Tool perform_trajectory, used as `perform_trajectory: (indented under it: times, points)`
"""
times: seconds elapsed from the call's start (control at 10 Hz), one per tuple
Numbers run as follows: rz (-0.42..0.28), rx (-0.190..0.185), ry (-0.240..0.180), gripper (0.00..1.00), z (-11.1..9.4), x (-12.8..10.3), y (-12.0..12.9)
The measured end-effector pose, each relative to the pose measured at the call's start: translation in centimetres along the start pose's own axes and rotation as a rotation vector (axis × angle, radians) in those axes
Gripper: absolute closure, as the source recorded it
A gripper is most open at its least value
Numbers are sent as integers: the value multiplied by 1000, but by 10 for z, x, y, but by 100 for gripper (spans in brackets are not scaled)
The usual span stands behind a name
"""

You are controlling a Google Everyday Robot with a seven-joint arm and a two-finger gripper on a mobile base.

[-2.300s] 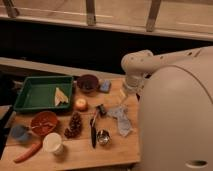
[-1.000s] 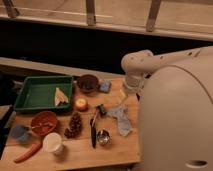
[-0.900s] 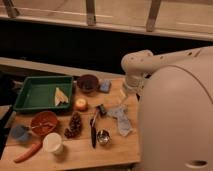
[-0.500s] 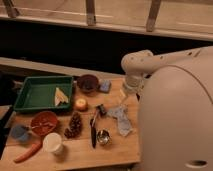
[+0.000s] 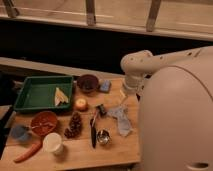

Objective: Place grapes in paper cup

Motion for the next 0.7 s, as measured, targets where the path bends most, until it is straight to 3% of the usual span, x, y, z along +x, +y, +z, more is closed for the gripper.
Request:
perform_trajectory:
  times: [0.3, 0.7]
  points:
    - [-73, -15, -32, 23, 1, -34, 38]
    - [-176, -102, -82, 23, 4, -96, 127]
